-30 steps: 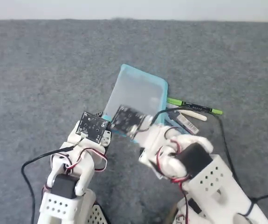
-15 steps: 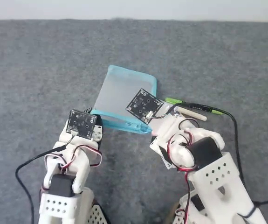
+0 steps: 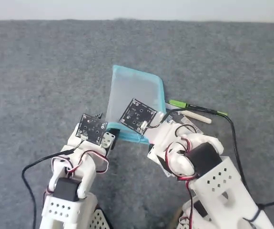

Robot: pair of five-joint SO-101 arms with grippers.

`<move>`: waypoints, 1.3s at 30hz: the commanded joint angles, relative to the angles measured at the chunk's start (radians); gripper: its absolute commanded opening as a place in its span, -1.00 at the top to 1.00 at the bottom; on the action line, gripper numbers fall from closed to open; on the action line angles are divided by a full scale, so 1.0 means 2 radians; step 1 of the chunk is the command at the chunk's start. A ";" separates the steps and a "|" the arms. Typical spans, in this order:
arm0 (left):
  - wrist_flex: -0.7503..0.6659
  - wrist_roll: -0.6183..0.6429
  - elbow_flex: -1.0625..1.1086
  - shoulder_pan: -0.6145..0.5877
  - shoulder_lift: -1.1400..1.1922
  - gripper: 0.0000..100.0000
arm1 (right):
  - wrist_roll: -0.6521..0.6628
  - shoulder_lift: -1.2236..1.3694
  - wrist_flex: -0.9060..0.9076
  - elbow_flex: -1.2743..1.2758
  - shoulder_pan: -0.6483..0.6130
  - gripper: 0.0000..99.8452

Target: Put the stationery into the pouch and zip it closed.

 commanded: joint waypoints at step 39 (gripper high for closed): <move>-0.048 0.047 -0.010 -0.081 -0.006 0.98 | 0.030 -0.016 0.020 0.005 0.132 0.89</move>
